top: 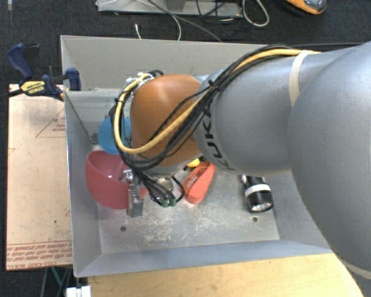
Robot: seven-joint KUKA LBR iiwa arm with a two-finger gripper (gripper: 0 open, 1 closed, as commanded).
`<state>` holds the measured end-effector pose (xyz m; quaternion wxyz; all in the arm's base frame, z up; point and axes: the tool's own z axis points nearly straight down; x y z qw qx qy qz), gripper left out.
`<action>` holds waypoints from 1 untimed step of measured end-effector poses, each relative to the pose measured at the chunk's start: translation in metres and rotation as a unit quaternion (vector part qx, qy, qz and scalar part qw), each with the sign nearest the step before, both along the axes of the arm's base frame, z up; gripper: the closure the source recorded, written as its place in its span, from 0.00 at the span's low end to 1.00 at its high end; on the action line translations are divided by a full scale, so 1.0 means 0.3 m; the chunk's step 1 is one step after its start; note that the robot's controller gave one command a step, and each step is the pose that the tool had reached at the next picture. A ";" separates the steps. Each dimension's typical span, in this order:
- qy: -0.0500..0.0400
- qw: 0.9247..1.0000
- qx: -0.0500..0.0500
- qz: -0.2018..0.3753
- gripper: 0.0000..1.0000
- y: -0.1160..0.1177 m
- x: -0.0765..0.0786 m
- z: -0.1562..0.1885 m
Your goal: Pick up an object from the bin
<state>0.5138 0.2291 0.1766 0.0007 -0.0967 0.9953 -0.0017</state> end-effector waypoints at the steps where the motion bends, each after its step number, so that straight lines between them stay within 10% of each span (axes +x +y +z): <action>1: 0.003 0.999 -0.001 -0.051 1.00 -0.042 0.079 0.123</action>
Offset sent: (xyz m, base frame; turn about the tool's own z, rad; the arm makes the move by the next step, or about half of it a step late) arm 0.0269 0.0076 0.0880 -0.0141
